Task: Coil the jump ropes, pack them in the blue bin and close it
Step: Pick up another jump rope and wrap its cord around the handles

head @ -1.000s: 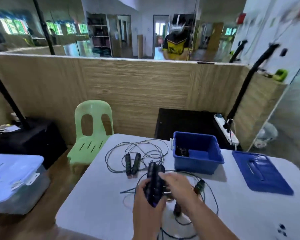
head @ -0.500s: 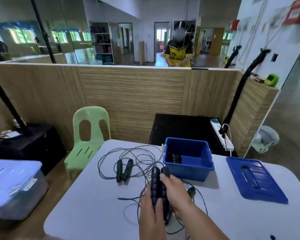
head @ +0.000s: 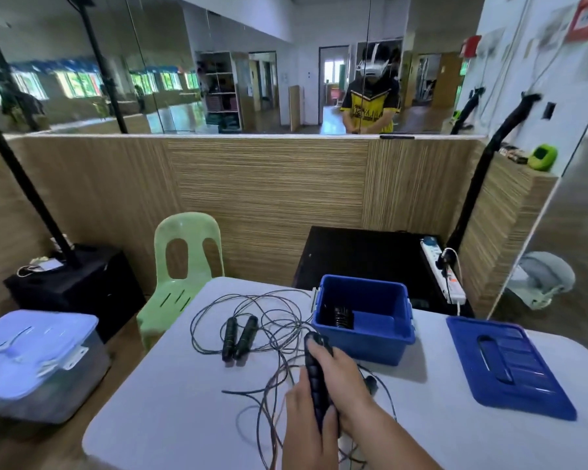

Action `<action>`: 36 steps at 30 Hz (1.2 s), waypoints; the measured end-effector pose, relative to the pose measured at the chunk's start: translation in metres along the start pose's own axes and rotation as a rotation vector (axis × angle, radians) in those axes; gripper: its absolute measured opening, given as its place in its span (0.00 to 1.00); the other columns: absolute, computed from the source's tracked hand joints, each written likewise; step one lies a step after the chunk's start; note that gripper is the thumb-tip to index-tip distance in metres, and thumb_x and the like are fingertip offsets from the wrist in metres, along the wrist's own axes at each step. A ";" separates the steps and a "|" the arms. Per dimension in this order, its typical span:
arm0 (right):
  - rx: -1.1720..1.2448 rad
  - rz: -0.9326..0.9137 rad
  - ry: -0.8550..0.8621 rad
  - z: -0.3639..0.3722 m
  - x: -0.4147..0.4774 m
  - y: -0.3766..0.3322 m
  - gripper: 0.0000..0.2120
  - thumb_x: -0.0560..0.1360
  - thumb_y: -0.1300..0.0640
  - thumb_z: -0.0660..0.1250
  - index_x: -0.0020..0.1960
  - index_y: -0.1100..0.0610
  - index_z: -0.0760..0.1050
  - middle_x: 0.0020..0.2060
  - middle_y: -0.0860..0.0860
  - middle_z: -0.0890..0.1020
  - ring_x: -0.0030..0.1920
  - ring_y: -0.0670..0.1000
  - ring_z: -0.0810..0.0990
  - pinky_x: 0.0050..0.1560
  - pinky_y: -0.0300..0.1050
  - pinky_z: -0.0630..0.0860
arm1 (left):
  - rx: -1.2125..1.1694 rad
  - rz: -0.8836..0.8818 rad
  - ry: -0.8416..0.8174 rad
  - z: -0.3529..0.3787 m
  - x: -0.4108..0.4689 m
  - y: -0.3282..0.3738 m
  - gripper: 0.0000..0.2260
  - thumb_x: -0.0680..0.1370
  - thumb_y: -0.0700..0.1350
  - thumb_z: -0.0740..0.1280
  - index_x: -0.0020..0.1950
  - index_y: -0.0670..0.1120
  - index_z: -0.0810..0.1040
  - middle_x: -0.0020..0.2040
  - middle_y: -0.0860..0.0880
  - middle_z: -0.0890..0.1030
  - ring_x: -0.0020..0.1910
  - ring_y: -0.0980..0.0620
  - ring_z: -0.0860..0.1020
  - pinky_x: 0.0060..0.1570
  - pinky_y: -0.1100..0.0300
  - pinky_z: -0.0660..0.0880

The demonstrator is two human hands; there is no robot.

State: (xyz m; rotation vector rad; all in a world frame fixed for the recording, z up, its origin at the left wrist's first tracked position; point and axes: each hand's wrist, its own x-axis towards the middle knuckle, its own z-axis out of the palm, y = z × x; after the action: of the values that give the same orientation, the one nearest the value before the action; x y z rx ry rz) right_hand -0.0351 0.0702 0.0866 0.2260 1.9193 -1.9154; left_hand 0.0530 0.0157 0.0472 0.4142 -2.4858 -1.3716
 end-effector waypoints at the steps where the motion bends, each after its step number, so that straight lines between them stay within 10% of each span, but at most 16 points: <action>1: -0.009 -0.008 -0.006 -0.002 0.001 0.000 0.20 0.69 0.37 0.74 0.50 0.53 0.82 0.41 0.51 0.87 0.45 0.51 0.86 0.55 0.53 0.83 | 0.012 -0.002 -0.018 0.001 0.000 0.003 0.35 0.81 0.47 0.64 0.74 0.66 0.42 0.65 0.66 0.62 0.60 0.78 0.64 0.54 0.82 0.63; 6: -0.123 -0.033 0.038 -0.009 0.006 -0.010 0.16 0.72 0.41 0.74 0.52 0.50 0.80 0.45 0.50 0.86 0.45 0.49 0.85 0.44 0.46 0.80 | 0.069 -0.037 -0.180 0.004 0.018 -0.002 0.48 0.69 0.61 0.59 0.73 0.54 0.25 0.67 0.66 0.54 0.61 0.74 0.64 0.53 0.85 0.59; 10: -0.198 -0.060 0.046 -0.009 0.012 -0.016 0.16 0.70 0.42 0.75 0.48 0.53 0.79 0.41 0.51 0.84 0.40 0.49 0.82 0.46 0.48 0.78 | 0.203 0.127 -0.168 0.008 0.031 -0.008 0.54 0.62 0.62 0.53 0.79 0.39 0.32 0.67 0.65 0.54 0.64 0.72 0.63 0.60 0.85 0.53; 13: -0.238 -0.051 0.064 -0.001 0.017 -0.022 0.16 0.70 0.43 0.75 0.49 0.53 0.79 0.44 0.53 0.85 0.42 0.51 0.82 0.48 0.47 0.77 | 0.238 0.225 -0.247 0.007 0.041 -0.024 0.50 0.61 0.62 0.50 0.77 0.48 0.30 0.67 0.60 0.57 0.69 0.64 0.65 0.61 0.80 0.58; 17: -0.386 -0.064 0.115 0.006 0.025 -0.029 0.12 0.69 0.45 0.74 0.49 0.48 0.77 0.44 0.50 0.83 0.44 0.50 0.83 0.49 0.49 0.78 | 0.416 0.310 -0.413 0.003 0.049 -0.068 0.43 0.62 0.62 0.58 0.76 0.51 0.54 0.57 0.56 0.69 0.46 0.71 0.79 0.48 0.77 0.70; 21: -0.645 -0.129 0.146 0.002 0.027 -0.044 0.14 0.69 0.47 0.70 0.53 0.47 0.73 0.45 0.48 0.83 0.45 0.48 0.81 0.48 0.48 0.77 | 0.108 0.299 -0.336 -0.040 0.072 -0.038 0.29 0.69 0.62 0.58 0.65 0.84 0.53 0.64 0.60 0.71 0.63 0.61 0.73 0.62 0.68 0.71; 26: -0.979 -0.248 0.174 0.005 0.019 -0.082 0.27 0.66 0.39 0.69 0.62 0.42 0.66 0.50 0.45 0.81 0.50 0.51 0.81 0.50 0.51 0.79 | -0.061 0.291 -0.015 -0.079 0.149 -0.034 0.26 0.74 0.45 0.73 0.67 0.65 0.69 0.62 0.61 0.73 0.62 0.62 0.72 0.61 0.62 0.72; 29: -1.112 -0.331 0.138 0.011 0.010 -0.109 0.27 0.66 0.40 0.69 0.62 0.39 0.63 0.49 0.44 0.80 0.49 0.50 0.80 0.48 0.50 0.78 | -0.056 0.271 -0.170 -0.090 0.192 -0.015 0.24 0.76 0.48 0.74 0.69 0.61 0.72 0.62 0.62 0.76 0.62 0.63 0.73 0.62 0.60 0.72; 33: -1.320 -0.515 0.123 0.010 0.000 -0.141 0.29 0.67 0.42 0.69 0.66 0.42 0.65 0.57 0.43 0.79 0.58 0.51 0.79 0.55 0.51 0.77 | -0.204 0.216 -0.389 -0.098 0.220 0.006 0.02 0.71 0.54 0.69 0.42 0.58 0.80 0.38 0.57 0.82 0.39 0.57 0.79 0.45 0.47 0.77; 36: -1.563 -0.675 0.173 0.000 0.003 -0.156 0.34 0.68 0.40 0.70 0.70 0.45 0.65 0.59 0.45 0.77 0.59 0.52 0.76 0.55 0.52 0.76 | -0.251 0.200 -0.480 -0.101 0.231 0.011 0.09 0.72 0.54 0.69 0.41 0.50 0.78 0.33 0.53 0.77 0.33 0.52 0.75 0.42 0.40 0.79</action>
State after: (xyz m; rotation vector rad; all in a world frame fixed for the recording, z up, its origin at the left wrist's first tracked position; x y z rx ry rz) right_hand -0.1005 0.0636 0.2284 -0.7990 3.1702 -0.1048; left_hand -0.1238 -0.1434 0.1310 -0.2420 -2.5603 -1.8345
